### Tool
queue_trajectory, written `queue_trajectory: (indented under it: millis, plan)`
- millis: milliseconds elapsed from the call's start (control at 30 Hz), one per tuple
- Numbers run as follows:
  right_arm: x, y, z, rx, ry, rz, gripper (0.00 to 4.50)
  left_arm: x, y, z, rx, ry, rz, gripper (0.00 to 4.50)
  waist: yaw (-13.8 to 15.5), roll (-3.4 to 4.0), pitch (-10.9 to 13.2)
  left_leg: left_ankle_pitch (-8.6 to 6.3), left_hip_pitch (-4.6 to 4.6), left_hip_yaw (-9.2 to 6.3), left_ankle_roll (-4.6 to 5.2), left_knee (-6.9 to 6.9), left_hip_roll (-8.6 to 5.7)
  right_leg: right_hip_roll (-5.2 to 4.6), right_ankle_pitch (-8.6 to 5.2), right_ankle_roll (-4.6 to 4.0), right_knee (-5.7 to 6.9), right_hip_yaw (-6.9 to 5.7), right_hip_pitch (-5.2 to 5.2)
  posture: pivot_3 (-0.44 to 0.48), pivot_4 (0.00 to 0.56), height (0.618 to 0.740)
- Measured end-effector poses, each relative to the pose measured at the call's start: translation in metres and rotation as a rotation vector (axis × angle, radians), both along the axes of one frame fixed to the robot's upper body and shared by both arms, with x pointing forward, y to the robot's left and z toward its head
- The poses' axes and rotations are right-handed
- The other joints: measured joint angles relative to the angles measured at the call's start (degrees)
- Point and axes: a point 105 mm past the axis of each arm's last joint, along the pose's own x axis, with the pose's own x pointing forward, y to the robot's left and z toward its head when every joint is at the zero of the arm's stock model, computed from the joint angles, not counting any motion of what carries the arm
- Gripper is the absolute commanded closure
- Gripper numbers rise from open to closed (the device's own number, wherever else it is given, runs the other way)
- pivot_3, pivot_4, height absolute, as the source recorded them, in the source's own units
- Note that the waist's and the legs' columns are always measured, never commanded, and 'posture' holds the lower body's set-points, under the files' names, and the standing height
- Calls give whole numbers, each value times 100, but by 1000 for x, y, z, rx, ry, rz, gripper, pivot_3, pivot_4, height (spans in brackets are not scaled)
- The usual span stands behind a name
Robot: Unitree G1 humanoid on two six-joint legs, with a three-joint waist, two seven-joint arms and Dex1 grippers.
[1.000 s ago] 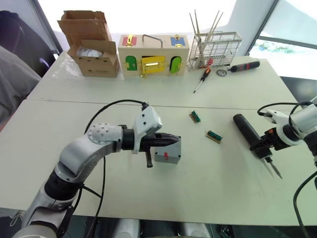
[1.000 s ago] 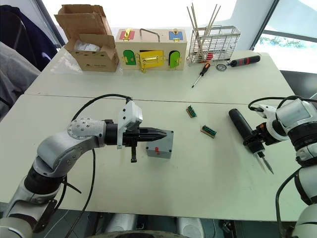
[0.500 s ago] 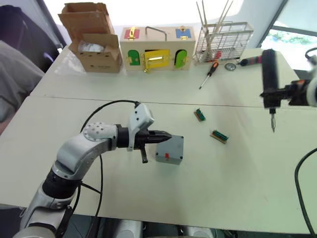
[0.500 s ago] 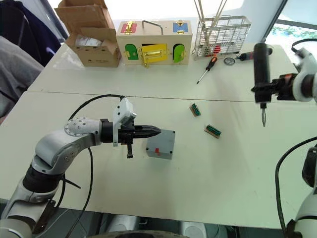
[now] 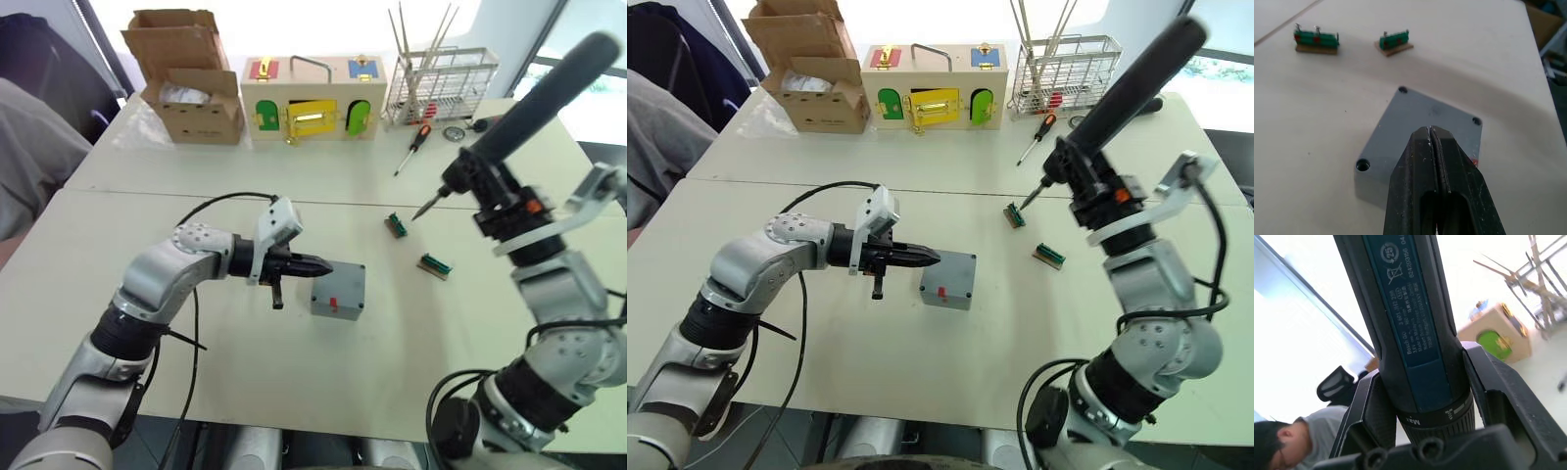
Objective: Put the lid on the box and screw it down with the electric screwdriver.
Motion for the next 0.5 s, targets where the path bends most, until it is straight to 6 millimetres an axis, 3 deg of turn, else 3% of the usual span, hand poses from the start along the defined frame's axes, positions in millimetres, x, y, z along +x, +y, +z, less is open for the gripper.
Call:
queue_trajectory:
  millis: [167,500]
  plan:
    - [-4,28,-13,-103,-1,84,2716,14,-9,-10,67,-95,-1,4500,-86,2,-3,1,15,4,0,8,4,4,-1,0,-7,3,9,0,150,740]
    - [-14,67,-25,-163,-12,228,2716,4,-12,-14,62,-90,-35,4500,-59,-2,-5,0,18,-4,1,9,7,6,-1,0,-7,3,17,0,150,740]
